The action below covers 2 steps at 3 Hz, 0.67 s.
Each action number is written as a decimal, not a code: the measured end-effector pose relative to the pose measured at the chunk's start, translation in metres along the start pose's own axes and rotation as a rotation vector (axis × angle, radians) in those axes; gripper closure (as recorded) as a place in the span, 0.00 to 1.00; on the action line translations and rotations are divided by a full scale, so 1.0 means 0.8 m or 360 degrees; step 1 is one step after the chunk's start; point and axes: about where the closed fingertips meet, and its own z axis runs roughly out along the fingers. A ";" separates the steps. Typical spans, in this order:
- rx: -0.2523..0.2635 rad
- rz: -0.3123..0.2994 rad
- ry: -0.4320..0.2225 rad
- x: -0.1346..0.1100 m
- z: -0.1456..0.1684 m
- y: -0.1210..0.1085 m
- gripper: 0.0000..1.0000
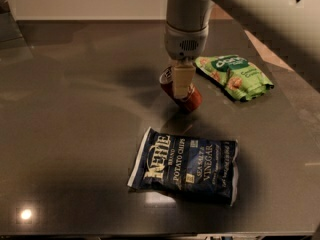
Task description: Knock coke can over
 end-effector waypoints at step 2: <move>-0.0059 -0.0058 0.0061 -0.002 0.023 0.008 0.00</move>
Offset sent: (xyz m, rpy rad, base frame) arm -0.0249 -0.0107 -0.0304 -0.1127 0.1250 0.0463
